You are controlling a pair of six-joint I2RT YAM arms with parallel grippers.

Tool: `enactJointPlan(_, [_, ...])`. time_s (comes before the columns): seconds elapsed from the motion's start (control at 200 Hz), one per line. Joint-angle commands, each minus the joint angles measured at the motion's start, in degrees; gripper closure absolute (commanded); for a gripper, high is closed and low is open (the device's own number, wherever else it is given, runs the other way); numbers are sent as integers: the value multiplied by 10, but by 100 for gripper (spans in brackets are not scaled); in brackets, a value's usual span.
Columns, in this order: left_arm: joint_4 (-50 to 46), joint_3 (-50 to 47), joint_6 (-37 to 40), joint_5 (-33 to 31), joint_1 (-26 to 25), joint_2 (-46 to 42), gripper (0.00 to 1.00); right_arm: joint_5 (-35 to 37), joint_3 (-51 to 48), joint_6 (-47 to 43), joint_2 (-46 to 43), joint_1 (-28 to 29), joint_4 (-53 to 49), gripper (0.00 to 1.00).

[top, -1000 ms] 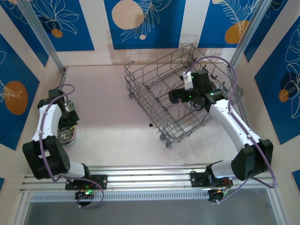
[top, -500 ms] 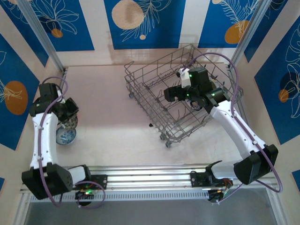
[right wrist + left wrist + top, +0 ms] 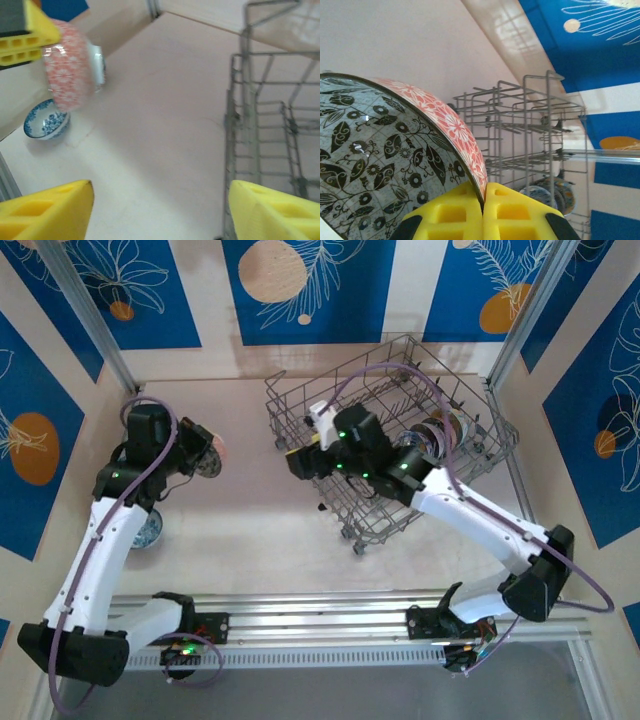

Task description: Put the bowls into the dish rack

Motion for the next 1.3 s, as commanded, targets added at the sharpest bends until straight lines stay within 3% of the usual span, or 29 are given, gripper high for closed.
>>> enactJointPlan(0.0, [62, 31, -87, -70, -34, 0, 100, 51, 8, 11, 34, 40, 104, 33])
enactJointPlan(0.22, [64, 44, -121, -100, -75, 8, 100, 95, 5, 0, 89, 94, 210, 33])
enactJointPlan(0.575, [77, 46, -135, -118, -100, 10, 100, 158, 18, 4, 167, 107, 321, 42])
enactJointPlan(0.935, [82, 39, -141, -124, -106, 12, 100, 350, 53, 2, 241, 134, 384, 69])
enactJointPlan(1.296, [79, 31, -149, -128, -106, 9, 100, 358, 63, -9, 271, 137, 451, 81])
